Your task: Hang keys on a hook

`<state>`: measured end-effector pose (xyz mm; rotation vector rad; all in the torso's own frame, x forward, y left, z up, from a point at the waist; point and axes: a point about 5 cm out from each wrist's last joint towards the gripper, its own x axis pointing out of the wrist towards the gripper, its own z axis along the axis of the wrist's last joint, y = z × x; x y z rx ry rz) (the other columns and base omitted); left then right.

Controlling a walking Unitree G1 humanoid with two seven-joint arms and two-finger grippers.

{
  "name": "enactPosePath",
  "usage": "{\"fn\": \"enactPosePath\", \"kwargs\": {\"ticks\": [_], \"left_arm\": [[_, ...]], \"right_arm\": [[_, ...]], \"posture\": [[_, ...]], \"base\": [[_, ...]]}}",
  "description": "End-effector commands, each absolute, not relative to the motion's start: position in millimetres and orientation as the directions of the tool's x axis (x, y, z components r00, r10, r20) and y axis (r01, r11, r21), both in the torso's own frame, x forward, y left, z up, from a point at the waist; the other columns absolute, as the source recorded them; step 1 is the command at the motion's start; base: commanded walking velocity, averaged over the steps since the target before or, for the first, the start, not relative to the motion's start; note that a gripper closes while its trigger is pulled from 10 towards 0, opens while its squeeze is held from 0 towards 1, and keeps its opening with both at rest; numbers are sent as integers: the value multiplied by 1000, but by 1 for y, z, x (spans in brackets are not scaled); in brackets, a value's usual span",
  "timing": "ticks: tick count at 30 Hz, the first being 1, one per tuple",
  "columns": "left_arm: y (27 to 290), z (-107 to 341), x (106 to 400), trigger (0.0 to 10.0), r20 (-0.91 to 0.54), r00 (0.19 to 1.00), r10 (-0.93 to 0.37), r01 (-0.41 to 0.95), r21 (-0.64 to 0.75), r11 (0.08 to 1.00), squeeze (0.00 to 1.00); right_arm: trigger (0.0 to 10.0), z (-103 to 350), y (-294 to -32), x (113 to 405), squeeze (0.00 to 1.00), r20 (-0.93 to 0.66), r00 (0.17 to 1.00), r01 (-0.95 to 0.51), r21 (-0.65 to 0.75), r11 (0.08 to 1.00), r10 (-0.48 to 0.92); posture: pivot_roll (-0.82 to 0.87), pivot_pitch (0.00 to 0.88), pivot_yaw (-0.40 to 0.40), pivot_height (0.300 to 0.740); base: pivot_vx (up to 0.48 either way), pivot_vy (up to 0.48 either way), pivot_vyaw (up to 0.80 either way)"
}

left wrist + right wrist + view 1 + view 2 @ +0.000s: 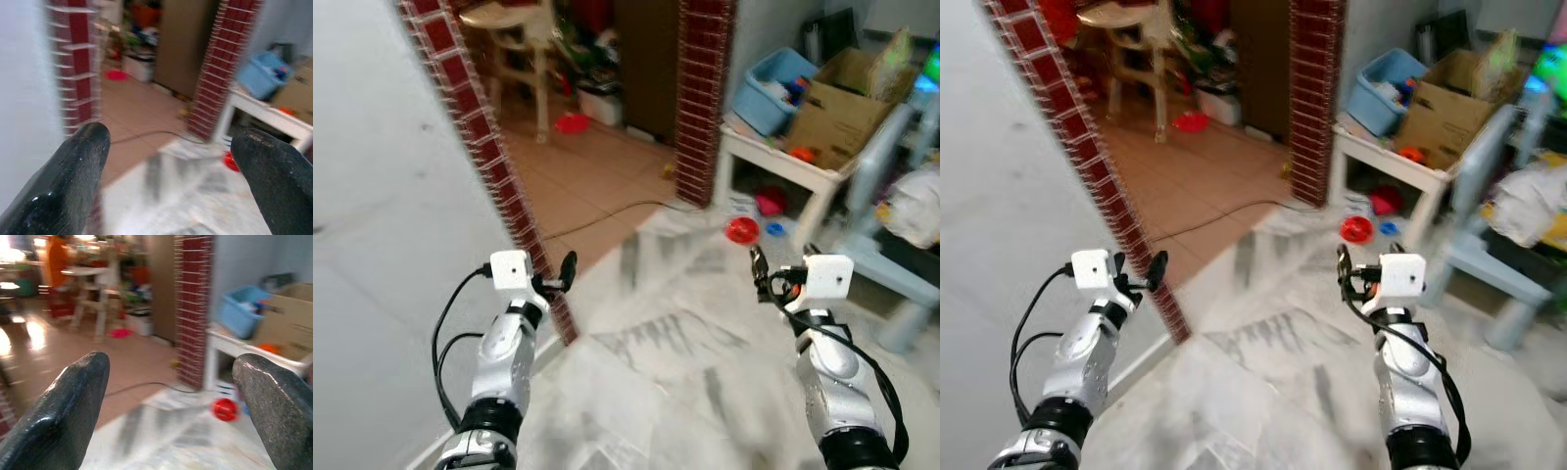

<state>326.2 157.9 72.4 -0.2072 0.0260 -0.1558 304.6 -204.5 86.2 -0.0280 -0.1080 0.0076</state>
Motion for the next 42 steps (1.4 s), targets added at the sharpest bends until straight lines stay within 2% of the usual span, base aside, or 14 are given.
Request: {"fn": "enactPosePath", "kwargs": {"ticks": [1,26,42], "left_arm": [[157,70,325,10000,-23,988,-155,147,-204,968,0],[159,82,331,10000,-13,994,-111,107,-192,976,0],[160,84,330,10000,-6,998,-69,67,-197,978,0]], "right_arm": [[10000,87,-205,304,0,104,994,-11,-33,999,14],[10000,97,-200,310,0,100,994,-46,-26,999,48],[10000,102,-199,318,0,86,993,-75,-31,997,77]], "posture": [[-93,0,70,740],[-79,0,44,740],[-36,0,-1,740]], "base": [[0,0,800],[0,0,800],[0,0,800]]}}
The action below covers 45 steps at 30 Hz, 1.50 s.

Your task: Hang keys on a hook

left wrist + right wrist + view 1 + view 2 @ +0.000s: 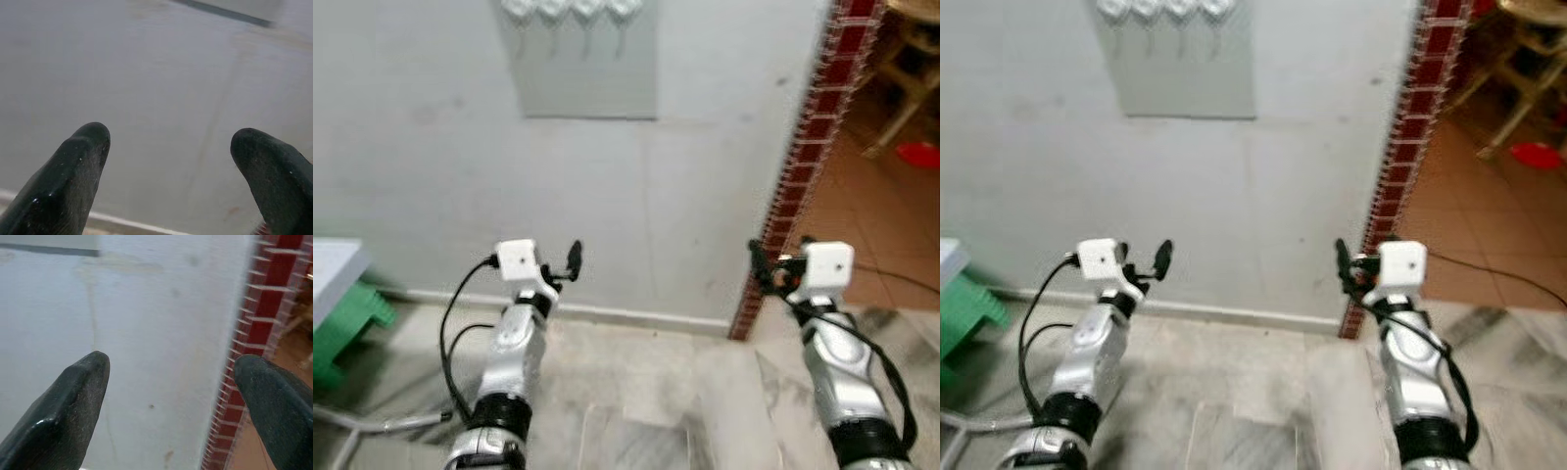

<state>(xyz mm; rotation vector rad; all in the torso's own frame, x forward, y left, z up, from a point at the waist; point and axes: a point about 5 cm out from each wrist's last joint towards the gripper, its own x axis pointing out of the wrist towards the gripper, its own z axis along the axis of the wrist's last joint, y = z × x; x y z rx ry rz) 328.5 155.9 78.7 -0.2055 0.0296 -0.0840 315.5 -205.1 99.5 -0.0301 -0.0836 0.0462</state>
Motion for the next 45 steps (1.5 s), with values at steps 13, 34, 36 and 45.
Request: {"fn": "enactPosePath", "kwargs": {"ticks": [13,34,36,45], "left_arm": [[165,86,326,10000,-5,998,-64,62,-189,980,0],[162,90,327,10000,-13,997,-76,72,-196,978,0],[162,90,327,10000,-15,997,-78,73,-191,979,0],[162,92,325,10000,-5,997,-82,80,-165,983,0]], "right_arm": [[10000,104,-192,322,0,93,990,-102,-23,995,103],[10000,106,-198,320,0,98,990,-102,-31,994,105],[10000,106,-198,320,0,98,989,-105,-32,994,108],[10000,106,-199,319,0,96,988,-116,-43,992,120]], "posture": [[-15,0,-6,740],[-24,0,-1,740],[-24,0,0,740],[-21,0,-2,740]], "base": [[0,0,800],[0,0,800],[0,0,800],[0,0,800]]}}
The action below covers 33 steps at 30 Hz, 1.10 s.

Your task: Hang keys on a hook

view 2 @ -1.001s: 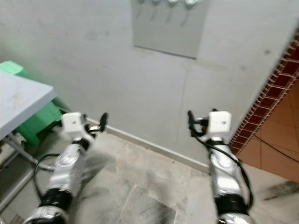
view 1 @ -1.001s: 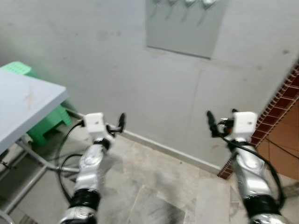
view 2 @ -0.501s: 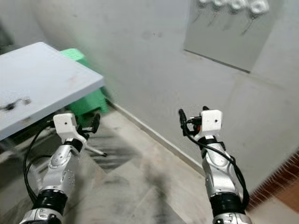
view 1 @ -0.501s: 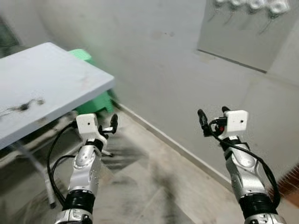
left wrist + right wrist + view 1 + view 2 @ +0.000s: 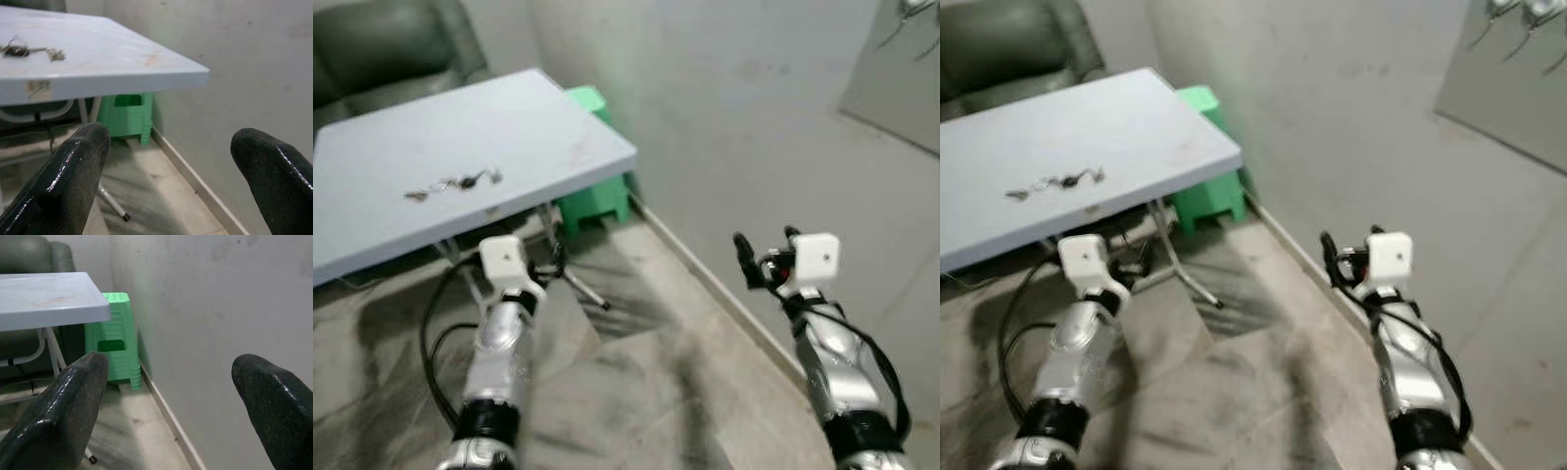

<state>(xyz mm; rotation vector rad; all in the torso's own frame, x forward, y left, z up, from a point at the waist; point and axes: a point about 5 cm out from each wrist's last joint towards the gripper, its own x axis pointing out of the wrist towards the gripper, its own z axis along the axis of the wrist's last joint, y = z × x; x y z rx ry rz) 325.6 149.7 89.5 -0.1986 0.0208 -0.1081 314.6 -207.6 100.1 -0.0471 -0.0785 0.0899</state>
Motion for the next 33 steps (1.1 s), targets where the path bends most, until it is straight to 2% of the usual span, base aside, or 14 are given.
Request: {"fn": "enactPosePath", "kwargs": {"ticks": [1,26,33], "left_arm": [[162,92,324,10000,-5,997,-82,80,-161,984,0],[159,89,319,10000,-22,997,-81,75,-195,978,0],[159,90,319,10000,-23,996,-86,79,-203,976,0]], "right_arm": [[10000,106,-199,319,0,96,988,-117,-44,992,121],[10000,106,-203,315,0,92,986,-134,-48,990,138],[10000,108,-200,314,0,115,981,-155,3,988,154]], "posture": [[-21,0,-2,740],[-21,0,-14,740],[-18,0,-14,740]], "base": [[0,0,800],[0,0,800],[0,0,79]]}}
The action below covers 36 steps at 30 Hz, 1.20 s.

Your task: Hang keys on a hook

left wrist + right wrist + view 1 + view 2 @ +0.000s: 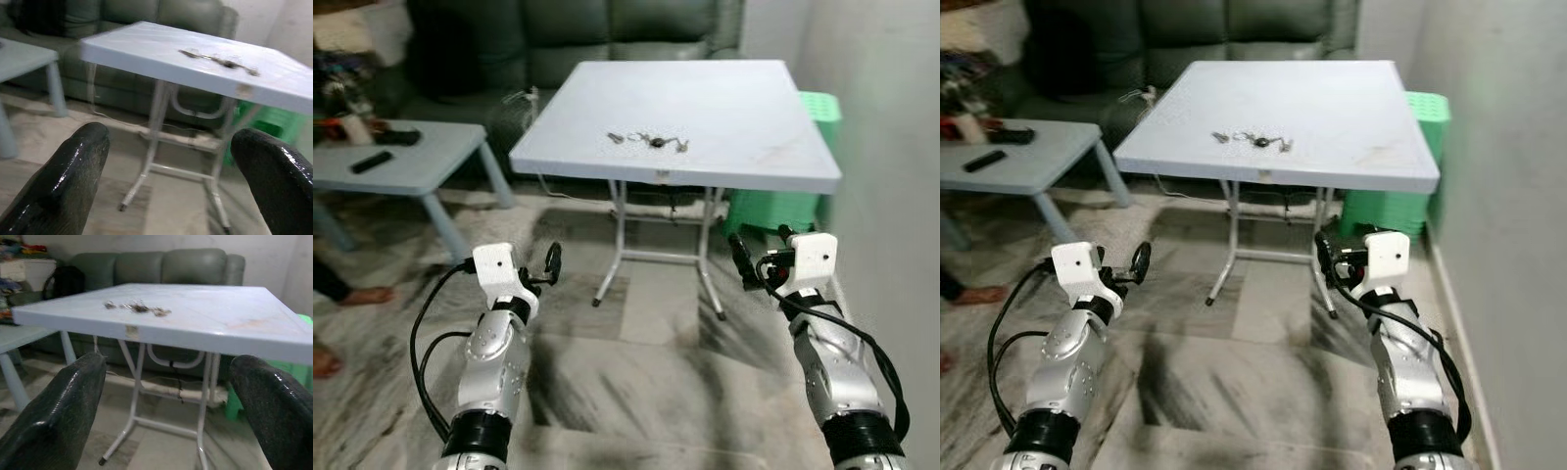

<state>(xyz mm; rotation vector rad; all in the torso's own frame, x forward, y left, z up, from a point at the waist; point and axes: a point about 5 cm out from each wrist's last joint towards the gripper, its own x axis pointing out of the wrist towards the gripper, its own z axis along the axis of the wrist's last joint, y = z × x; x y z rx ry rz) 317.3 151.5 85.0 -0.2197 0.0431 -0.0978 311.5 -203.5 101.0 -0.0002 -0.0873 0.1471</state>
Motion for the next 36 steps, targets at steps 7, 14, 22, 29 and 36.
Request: {"fn": "enactPosePath", "kwargs": {"ticks": [7,14,22,29,36], "left_arm": [[162,93,319,10000,-8,997,-77,74,-212,974,0],[164,94,320,10000,-8,997,-71,67,-217,974,0],[164,96,321,10000,-5,997,-76,74,-215,974,0],[163,96,321,10000,-7,997,-79,76,-215,974,0],[162,96,322,10000,-7,997,-82,79,-216,973,0]], "right_arm": [[10000,109,-199,314,0,123,980,-160,17,987,156],[10000,110,-200,314,0,128,979,-163,26,986,158],[10000,111,-198,315,0,135,978,-168,37,985,162],[10000,111,-198,315,0,138,977,-170,41,985,163],[10000,112,-198,315,0,140,976,-172,42,984,165]], "posture": [[-15,0,-12,740],[-14,0,-11,740],[-14,0,-8,740],[-15,0,-7,740],[-18,0,-6,740]], "base": [[36,0,0],[268,0,0],[270,0,0],[268,0,0],[268,0,0]]}}
